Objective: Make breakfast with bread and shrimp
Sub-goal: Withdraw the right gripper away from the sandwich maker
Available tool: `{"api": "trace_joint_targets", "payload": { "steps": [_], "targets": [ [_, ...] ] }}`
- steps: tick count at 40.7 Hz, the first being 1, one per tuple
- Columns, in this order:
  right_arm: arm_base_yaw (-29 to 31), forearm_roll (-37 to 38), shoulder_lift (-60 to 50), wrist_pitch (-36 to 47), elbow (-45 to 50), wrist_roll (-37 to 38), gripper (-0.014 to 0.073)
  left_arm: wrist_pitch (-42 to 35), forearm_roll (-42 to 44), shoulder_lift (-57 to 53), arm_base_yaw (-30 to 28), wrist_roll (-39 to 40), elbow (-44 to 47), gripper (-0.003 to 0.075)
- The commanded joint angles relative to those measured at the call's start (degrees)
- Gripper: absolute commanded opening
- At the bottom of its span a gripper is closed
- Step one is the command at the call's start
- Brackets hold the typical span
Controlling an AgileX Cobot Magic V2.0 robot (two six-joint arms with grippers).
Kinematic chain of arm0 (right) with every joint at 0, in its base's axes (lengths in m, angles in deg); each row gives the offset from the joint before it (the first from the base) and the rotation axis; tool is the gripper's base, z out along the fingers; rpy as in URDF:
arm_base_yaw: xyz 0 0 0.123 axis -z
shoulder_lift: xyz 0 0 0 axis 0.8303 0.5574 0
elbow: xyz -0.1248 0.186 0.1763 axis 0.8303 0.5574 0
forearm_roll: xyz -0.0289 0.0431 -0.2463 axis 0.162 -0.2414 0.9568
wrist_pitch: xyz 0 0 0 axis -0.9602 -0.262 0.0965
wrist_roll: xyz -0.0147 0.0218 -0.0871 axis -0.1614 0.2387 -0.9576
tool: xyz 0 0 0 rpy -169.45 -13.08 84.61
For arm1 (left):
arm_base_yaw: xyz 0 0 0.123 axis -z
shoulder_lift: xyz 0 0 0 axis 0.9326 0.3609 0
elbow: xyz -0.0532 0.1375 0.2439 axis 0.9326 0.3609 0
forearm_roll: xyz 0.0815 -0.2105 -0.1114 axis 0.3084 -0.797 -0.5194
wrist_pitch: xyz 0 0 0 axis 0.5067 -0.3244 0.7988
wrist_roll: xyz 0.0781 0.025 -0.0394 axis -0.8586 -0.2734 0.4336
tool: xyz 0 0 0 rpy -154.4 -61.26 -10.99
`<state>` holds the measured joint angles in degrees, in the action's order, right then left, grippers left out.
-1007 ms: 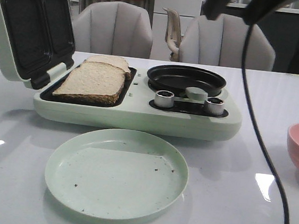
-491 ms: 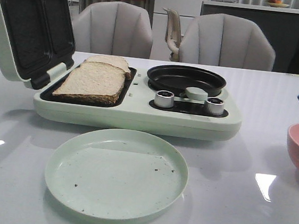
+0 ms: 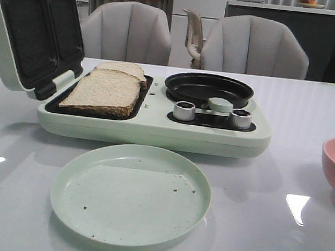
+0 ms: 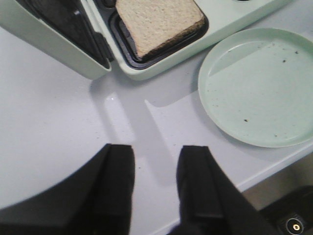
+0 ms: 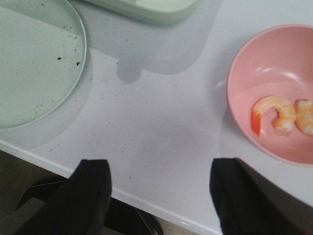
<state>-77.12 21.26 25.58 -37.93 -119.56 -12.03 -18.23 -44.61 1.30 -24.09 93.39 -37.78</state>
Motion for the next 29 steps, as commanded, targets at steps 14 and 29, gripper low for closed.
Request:
{"api": "trace_joint_targets", "payload": {
  "steps": [14,29],
  "targets": [
    [0.2,0.7,-0.8,3.3,-1.5,0.1,0.0538,5.5,16.9,4.3,-7.1,-0.1,-11.9,0.0104],
    [0.2,0.7,-0.8,3.3,-1.5,0.1,0.0538,-2.9,-11.8,15.7,-38.3,-17.6,-20.0,0.0108]
  ]
}}
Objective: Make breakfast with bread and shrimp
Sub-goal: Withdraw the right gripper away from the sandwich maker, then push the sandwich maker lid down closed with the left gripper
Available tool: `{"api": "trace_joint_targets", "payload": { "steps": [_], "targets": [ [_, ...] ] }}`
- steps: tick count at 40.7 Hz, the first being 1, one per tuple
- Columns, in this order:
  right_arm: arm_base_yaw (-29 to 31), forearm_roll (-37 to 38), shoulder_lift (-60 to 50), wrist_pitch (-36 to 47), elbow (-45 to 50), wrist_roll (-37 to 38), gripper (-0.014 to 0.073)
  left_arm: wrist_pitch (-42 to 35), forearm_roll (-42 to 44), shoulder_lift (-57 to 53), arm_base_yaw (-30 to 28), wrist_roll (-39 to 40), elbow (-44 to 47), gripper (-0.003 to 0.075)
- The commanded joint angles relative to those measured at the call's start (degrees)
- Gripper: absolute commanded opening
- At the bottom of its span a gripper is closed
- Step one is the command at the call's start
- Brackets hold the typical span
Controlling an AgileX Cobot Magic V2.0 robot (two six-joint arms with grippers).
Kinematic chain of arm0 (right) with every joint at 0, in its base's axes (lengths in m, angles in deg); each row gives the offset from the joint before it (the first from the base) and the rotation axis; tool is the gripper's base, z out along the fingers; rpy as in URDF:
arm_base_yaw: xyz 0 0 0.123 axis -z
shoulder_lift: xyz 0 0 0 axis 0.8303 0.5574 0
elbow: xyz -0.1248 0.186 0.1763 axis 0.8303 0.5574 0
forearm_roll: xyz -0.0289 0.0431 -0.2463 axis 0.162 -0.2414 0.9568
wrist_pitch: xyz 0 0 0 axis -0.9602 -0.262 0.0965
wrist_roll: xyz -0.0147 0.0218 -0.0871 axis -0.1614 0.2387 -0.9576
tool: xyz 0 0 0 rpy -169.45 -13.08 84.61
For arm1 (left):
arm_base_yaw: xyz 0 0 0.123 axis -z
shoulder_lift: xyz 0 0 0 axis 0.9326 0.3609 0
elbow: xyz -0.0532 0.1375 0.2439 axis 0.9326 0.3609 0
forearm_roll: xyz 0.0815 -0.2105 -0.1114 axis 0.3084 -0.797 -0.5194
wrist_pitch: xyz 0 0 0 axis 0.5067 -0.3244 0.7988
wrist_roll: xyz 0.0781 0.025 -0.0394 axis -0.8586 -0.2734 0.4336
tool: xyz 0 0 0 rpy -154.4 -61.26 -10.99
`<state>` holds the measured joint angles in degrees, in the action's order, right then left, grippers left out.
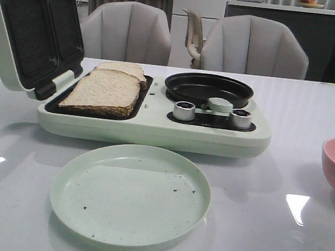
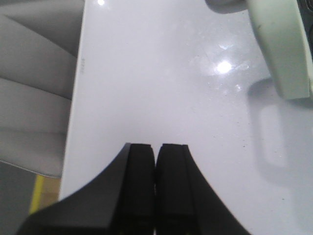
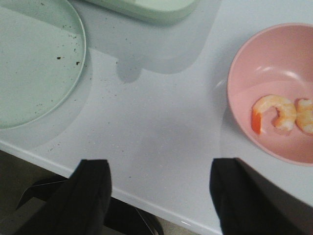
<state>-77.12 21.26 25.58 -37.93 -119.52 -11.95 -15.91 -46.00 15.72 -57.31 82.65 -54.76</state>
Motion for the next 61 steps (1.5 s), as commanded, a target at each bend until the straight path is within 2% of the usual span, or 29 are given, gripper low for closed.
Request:
{"api": "trace_joint_targets", "payload": {
  "steps": [1,4,13,25,35,49,56,61],
  "targets": [
    [0.2,0.7,-0.8,3.3,-1.5,0.0,0.0538,-5.4,-13.7,2.3,-7.0,-9.5,-3.4,0.0108],
    [0.2,0.7,-0.8,3.3,-1.5,0.0,0.0538,-7.2,-23.2,5.2,-11.7,-14.8,-4.4,0.0107],
    [0.2,0.7,-0.8,3.3,-1.5,0.0,0.0538,-13.2,-27.4,13.6,-17.5,-15.4,-7.1,0.0108],
    [0.2,0.7,-0.8,3.3,-1.5,0.0,0.0538,-19.4,-38.1,24.5,-18.0,-15.6,-13.2,0.0107],
    [0.2,0.7,-0.8,3.3,-1.5,0.0,0.0538,-19.7,-50.8,30.0,-18.0,-17.9,-17.9,0.0108],
    [0.2,0.7,-0.8,3.3,-1.5,0.0,0.0538,-11.1,-78.5,30.1,-18.0,-42.2,-18.4,0.0107],
    [0.2,0.7,-0.8,3.3,-1.5,0.0,0.0538,-5.5,-79.8,28.6,-18.0,-46.1,-18.3,0.01],
    [0.2,0.7,-0.8,3.3,-1.5,0.0,0.0538,-4.6,-79.6,25.9,-18.0,-48.8,-16.4,0.01]
  ]
}}
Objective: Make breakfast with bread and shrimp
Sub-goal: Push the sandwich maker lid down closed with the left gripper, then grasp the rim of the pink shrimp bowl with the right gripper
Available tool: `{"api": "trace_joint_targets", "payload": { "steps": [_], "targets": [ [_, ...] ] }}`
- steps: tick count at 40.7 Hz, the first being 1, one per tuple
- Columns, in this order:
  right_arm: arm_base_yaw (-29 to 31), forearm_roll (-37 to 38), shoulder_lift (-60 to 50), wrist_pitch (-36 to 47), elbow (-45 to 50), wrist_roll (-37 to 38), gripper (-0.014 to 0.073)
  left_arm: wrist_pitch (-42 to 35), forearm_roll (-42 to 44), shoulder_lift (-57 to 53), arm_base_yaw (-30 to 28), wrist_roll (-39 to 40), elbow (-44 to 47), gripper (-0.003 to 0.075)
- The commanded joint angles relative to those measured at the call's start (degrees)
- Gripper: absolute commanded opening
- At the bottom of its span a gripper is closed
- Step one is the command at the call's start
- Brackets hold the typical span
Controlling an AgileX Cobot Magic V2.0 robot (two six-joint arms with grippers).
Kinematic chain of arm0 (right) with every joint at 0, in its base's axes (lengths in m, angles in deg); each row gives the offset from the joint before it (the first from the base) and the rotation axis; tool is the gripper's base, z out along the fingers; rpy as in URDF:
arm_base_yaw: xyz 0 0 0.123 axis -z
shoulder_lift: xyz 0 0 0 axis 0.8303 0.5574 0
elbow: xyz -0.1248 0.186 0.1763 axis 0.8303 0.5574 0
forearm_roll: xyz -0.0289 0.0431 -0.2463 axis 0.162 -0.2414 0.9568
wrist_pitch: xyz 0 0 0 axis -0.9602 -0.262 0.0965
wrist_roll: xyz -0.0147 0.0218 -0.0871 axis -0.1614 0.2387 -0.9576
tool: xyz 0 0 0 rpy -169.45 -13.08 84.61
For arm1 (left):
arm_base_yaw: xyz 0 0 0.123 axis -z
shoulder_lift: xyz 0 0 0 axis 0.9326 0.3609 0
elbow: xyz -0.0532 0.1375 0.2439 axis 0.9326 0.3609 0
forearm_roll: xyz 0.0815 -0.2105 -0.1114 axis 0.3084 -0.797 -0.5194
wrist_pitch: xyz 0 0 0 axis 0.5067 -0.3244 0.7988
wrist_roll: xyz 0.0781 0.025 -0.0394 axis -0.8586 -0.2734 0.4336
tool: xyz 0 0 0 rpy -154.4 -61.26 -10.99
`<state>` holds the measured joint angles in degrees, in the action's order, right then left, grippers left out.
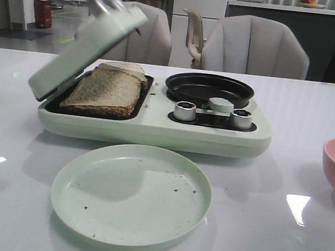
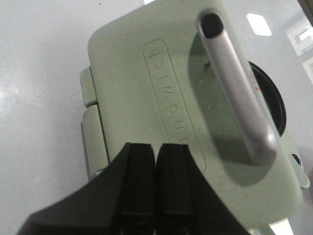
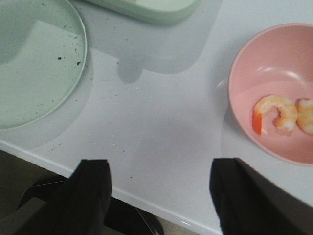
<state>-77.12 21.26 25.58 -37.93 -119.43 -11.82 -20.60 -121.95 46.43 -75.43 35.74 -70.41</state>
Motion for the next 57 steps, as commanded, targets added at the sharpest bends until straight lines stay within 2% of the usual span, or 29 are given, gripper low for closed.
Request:
{"api": "trace_joint_targets", "payload": {
  "steps": [1,12,17,23,29,35,40,44,46,57],
  "targets": [
    [0.2,0.7,-0.8,3.3,-1.6,-0.1,0.0538,0.1,-3.7,-5.6,0.1,-2.4,-0.2,0.01],
    [0.2,0.7,-0.8,3.3,-1.6,-0.1,0.0538,-0.1,-3.4,-13.7,0.6,-5.4,7.7,0.01],
    [0.2,0.7,-0.8,3.3,-1.6,-0.1,0.0538,-0.8,-3.4,-17.7,2.9,-6.1,13.3,0.01],
    [0.2,0.7,-0.8,3.3,-1.6,-0.1,0.0538,-5.6,0.2,-22.6,9.9,-6.9,21.1,0.0102],
    [0.2,0.7,-0.8,3.3,-1.6,-0.1,0.0538,-6.6,6.8,-26.7,19.4,-6.1,26.6,0.0104],
    [0.2,0.7,-0.8,3.3,-1.6,-0.1,0.0538,-9.2,21.5,-30.9,28.7,6.3,30.2,0.0104],
    [0.2,0.7,-0.8,3.3,-1.6,-0.1,0.0538,-10.1,38.6,-34.8,35.2,23.3,33.0,0.0104],
    [0.2,0.7,-0.8,3.3,-1.6,-0.1,0.0538,-9.8,50.2,-38.4,38.4,35.7,35.4,0.0104],
    [0.2,0.7,-0.8,3.4,-1.6,-0.1,0.0538,-9.0,53.7,-40.5,39.5,39.4,36.4,0.0104],
    [0.2,0.1,-0.8,3.9,-1.6,-0.1,0.0538,-9.1,54.8,-50.2,40.2,40.6,38.6,0.0104]
  ]
}}
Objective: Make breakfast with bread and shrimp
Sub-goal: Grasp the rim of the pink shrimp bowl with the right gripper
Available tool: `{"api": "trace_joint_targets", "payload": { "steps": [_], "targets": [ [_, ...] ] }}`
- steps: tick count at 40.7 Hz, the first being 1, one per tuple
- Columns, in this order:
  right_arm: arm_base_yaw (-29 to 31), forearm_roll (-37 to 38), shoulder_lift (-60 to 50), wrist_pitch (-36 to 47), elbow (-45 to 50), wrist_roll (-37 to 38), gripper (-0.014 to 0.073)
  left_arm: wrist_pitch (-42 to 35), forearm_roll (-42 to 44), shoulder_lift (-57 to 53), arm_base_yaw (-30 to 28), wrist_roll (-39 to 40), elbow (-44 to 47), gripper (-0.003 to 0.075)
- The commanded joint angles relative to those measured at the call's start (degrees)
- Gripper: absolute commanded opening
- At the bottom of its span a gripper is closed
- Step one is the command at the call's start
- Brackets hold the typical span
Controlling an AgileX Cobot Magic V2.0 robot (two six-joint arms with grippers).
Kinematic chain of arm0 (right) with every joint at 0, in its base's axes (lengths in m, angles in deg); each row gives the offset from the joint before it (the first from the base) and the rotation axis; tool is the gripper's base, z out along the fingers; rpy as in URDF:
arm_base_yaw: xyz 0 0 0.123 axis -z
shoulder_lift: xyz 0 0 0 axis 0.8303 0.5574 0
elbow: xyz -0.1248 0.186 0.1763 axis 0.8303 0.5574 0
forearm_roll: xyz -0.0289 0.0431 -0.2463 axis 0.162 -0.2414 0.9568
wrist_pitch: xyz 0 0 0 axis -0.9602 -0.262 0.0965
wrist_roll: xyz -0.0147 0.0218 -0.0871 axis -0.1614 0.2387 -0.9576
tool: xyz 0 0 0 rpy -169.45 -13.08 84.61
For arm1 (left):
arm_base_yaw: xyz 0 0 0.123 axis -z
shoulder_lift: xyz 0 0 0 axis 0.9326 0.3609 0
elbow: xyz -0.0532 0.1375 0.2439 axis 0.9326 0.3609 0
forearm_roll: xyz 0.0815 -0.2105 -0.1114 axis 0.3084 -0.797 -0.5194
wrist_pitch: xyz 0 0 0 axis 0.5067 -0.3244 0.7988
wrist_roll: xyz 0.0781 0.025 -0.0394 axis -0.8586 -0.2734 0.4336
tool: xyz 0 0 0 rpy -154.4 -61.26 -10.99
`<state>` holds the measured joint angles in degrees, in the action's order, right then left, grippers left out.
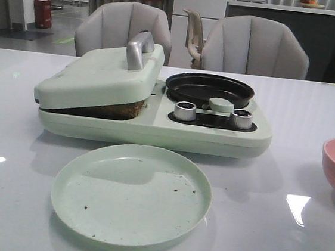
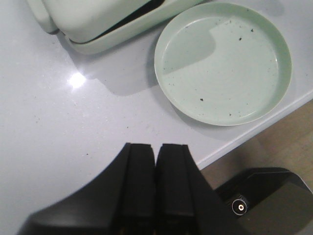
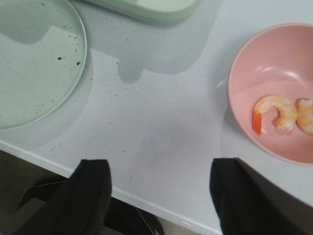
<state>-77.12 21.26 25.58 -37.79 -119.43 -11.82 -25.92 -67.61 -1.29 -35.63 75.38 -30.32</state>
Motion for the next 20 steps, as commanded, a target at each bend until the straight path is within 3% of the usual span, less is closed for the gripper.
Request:
{"api": "trace_joint_targets", "payload": {
  "steps": [1,14,20],
  "targets": [
    [0.2,-0.1,-0.8,3.9,-1.6,-0.1,0.0538,-4.0,0.5,-3.1,0.4,0.9,-1.4,0.0104],
    [1.0,1.1,-0.4,6.7,-2.6,-0.1,0.0538,-6.2,0.5,-4.2,0.4,0.9,-1.4,0.0101],
    [8.9,1.3,2.5,2.0,-6.2,-0.1,0.0538,-6.9,0.5,-4.1,0.4,0.9,-1.4,0.0101]
  ]
}}
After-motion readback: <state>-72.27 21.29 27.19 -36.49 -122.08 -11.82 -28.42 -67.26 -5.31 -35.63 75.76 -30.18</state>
